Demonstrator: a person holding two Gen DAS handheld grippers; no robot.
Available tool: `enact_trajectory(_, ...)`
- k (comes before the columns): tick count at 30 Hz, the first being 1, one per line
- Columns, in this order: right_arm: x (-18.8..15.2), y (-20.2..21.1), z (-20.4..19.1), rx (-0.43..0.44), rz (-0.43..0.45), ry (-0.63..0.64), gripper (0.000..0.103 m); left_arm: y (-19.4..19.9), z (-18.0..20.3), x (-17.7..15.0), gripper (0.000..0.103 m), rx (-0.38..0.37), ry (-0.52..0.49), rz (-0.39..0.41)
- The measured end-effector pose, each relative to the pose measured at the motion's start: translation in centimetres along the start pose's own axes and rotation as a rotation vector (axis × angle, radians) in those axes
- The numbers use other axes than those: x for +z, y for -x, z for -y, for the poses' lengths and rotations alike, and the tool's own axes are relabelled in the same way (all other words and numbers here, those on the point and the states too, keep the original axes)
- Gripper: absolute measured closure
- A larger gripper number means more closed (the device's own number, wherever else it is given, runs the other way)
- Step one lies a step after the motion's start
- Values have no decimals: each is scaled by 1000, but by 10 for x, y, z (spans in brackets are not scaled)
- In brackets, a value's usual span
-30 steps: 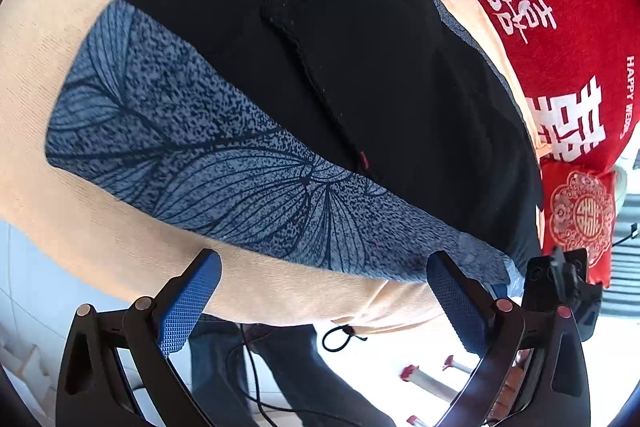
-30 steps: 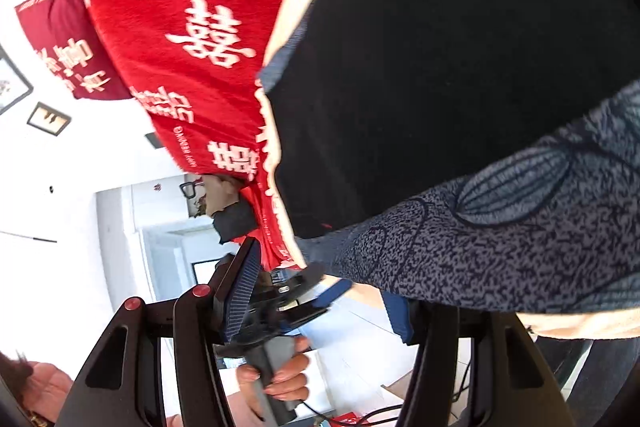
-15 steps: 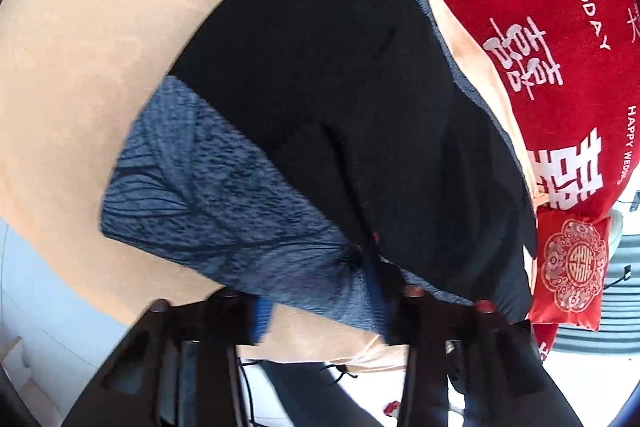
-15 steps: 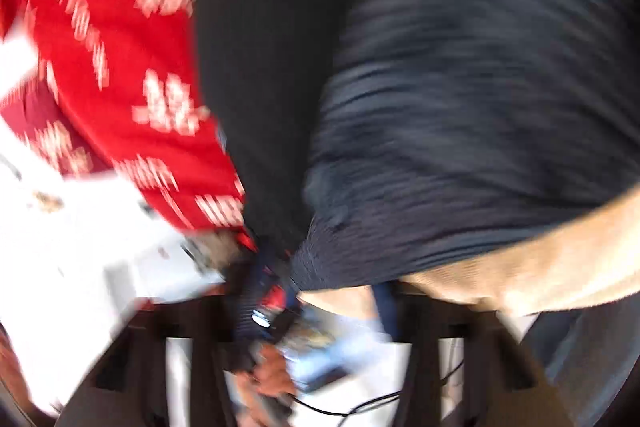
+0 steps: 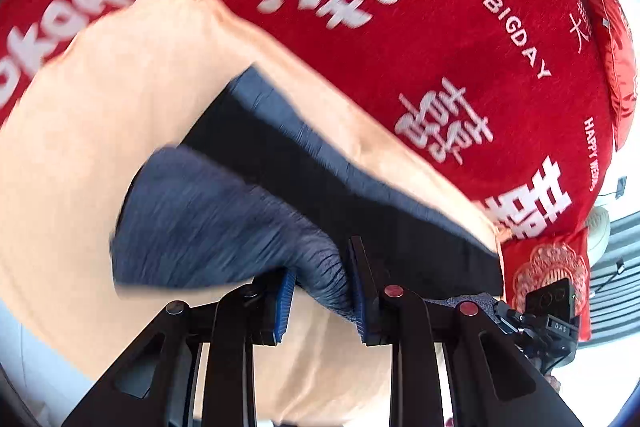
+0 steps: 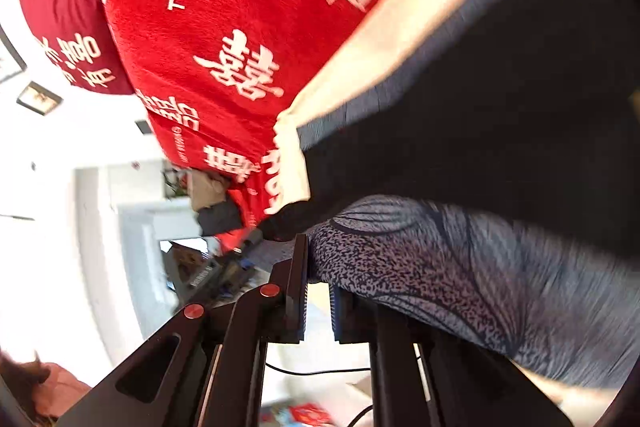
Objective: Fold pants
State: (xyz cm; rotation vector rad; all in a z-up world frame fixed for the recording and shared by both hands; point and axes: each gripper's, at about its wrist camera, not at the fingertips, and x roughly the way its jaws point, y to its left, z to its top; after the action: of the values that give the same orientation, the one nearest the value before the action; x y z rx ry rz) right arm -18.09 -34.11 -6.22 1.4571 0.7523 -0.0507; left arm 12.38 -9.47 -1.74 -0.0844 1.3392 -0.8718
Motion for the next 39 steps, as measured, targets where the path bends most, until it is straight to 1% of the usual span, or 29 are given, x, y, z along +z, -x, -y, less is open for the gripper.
enact_trajectory(3, 60, -17, 3, -68, -50, 14, 91, -41, 14, 42, 76, 53, -25, 18)
enact_trajectory(4, 81, -28, 6, -101, -73, 14, 91, -63, 15, 56, 75, 84, -32, 14)
enact_trajectory(5, 97, -37, 13, -130, -94, 14, 91, -79, 15, 65, 73, 115, -37, 9)
enact_trajectory(7, 126, -59, 24, -191, -119, 6, 91, -104, 8, 76, 61, 181, -39, 5)
enact_trajectory(8, 136, -67, 35, -212, -132, -10, 91, -117, 5, 82, 50, 227, -39, 3)
enact_trajectory(9, 147, -75, 47, -226, -144, -35, 90, -129, 2, 85, 48, 267, -36, -5)
enact_trajectory(11, 158, -85, 66, -250, -164, -67, 90, -150, -4, 94, 48, 305, -7, -46)
enact_trajectory(12, 160, -87, 71, -253, -167, -76, 88, -152, -4, 97, 48, 313, 1, -45)
enact_trajectory(13, 162, -88, 71, -254, -171, -75, 83, -149, -2, 99, 48, 319, 3, -42)
enact_trajectory(14, 162, -87, 66, -244, -183, -56, 67, -145, 1, 100, 48, 323, 0, -40)
enact_trajectory(15, 160, -84, 62, -230, -195, -26, 41, -137, 6, 102, 48, 336, -10, -29)
enact_trajectory(16, 158, -83, 53, -225, -204, 8, 22, -128, 9, 103, 48, 349, -21, -16)
enact_trajectory(17, 155, -80, 41, -233, -214, 47, 18, -121, 11, 105, 46, 365, -28, -8)
enact_trajectory(18, 151, -77, 30, -256, -218, 85, 18, -112, 14, 105, 30, 380, -34, 4)
enact_trajectory(19, 148, -74, 22, -283, -212, 115, 18, -104, 16, 103, 17, 397, -41, 22)
enact_trajectory(20, 143, -71, 16, -301, -203, 139, 19, -97, 20, 100, 17, 421, -55, 44)
enact_trajectory(21, 138, -70, 10, -301, -205, 169, 27, -98, 25, 97, 17, 423, -76, 29)
enact_trajectory(22, 135, -72, 6, -311, -211, 196, 47, -103, 26, 94, 17, 418, -95, -3)
enact_trajectory(23, 133, -78, 5, -341, -220, 223, 56, -112, 28, 90, 17, 421, -114, -31)
enact_trajectory(24, 133, -88, 6, -372, -235, 245, 60, -121, 30, 85, 17, 428, -135, -54)
enact_trajectory(25, 135, -99, 10, -410, -254, 265, 60, -139, 35, 79, 17, 438, -165, -84)
enact_trajectory(27, 140, -120, 13, -449, -263, 306, 61, -161, 40, 68, 17, 458, -209, -99)
enact_trajectory(29, 148, -131, 18, -500, -255, 348, 69, -185, 45, 66, 17, 531, -244, -91)
enact_trajectory(30, 154, -131, 19, -490, -237, 334, 72, -194, 46, 67, 17, 556, -250, -72)
enact_trajectory(32, 167, -126, 19, -448, -190, 272, 71, -199, 48, 73, 17, 563, -236, -55)
enact_trajectory(35, 181, -103, 23, -373, -122, 169, 68, -196, 49, 81, 17, 560, -193, -78)
enact_trajectory(36, 182, -94, 24, -344, -117, 141, 61, -191, 53, 80, 17, 563, -198, -88)
enact_trajectory(37, 180, -84, 24, -327, -112, 127, 50, -185, 57, 78, 17, 563, -208, -96)
enact_trajectory(39, 172, -63, 22, -311, -97, 129, 41, -173, 64, 71, 17, 555, -229, -110)
